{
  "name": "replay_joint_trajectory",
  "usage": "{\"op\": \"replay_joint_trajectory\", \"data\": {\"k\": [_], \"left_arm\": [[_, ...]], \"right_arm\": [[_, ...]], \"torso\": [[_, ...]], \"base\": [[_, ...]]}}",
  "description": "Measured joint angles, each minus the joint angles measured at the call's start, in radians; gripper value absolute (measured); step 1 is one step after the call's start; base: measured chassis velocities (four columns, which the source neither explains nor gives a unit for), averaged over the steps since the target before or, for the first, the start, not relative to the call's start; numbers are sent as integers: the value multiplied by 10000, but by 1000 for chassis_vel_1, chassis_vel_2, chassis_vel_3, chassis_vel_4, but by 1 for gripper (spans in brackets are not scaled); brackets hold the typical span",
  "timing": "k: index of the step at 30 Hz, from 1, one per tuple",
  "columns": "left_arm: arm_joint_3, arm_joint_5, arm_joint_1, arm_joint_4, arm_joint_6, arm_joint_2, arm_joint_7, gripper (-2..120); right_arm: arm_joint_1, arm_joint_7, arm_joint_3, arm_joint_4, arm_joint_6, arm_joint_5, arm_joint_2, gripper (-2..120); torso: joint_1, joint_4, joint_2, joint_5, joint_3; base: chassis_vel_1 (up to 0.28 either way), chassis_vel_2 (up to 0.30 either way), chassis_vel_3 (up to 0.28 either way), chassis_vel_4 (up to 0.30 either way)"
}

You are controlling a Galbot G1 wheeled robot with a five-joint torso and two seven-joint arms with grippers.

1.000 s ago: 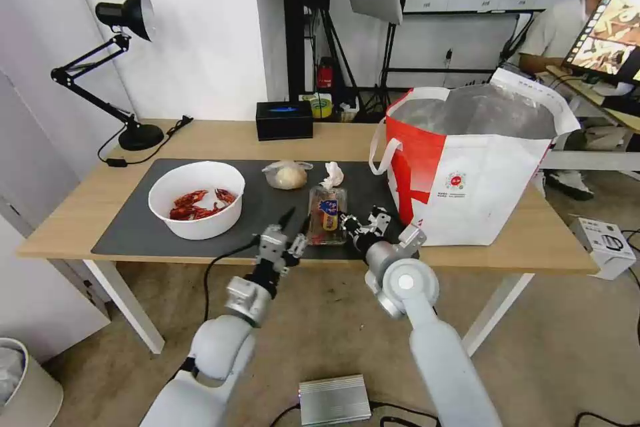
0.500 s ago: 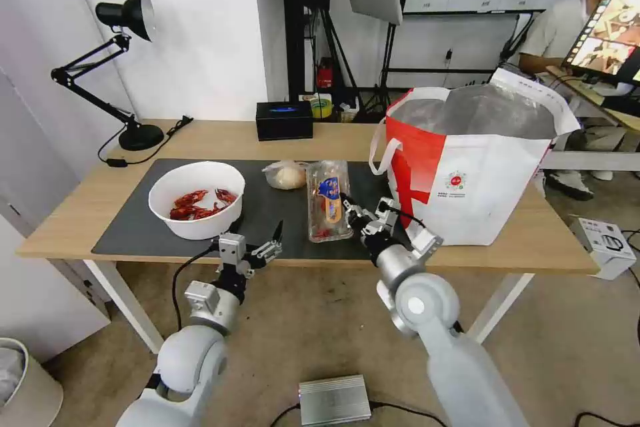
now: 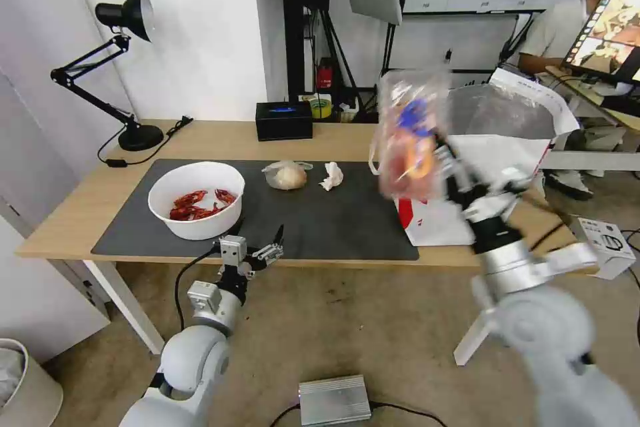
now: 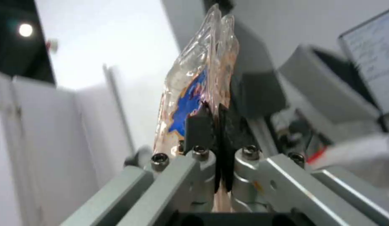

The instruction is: Pick up the trash from the table and place it into the takeout bag.

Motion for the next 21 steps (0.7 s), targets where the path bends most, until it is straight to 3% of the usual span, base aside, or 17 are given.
{"op": "replay_joint_trajectory", "data": {"k": [9, 16, 17, 19, 21], "left_arm": [[-45, 26, 59, -29, -34, -26, 49, 100], [-120, 62, 195, -107, -55, -166, 81, 100], [-120, 62, 195, -107, -55, -166, 81, 100], [-158, 88, 235, -109, -74, -199, 88, 100], [-170, 106, 248, -109, -84, -215, 90, 100]], "right_arm": [[770, 2146, 974, -36, -242, 2160, -946, 0], [2668, 5388, 910, -785, -890, 4737, -1442, 0], [2668, 5388, 910, -785, -890, 4737, -1442, 0], [3405, 6546, 790, -1355, -1288, 5532, -1573, 0], [3703, 6988, 716, -1607, -1408, 5832, -1622, 0]], "torso": [[0, 0, 0, 2, 1], [0, 3, 0, 0, 1], [0, 3, 0, 0, 1], [1, 2, -1, 1, 2], [1, 3, -1, 0, 2]], "base": [[0, 0, 0, 0], [0, 0, 0, 0], [0, 0, 0, 0], [0, 0, 0, 0], [0, 0, 0, 0]]}}
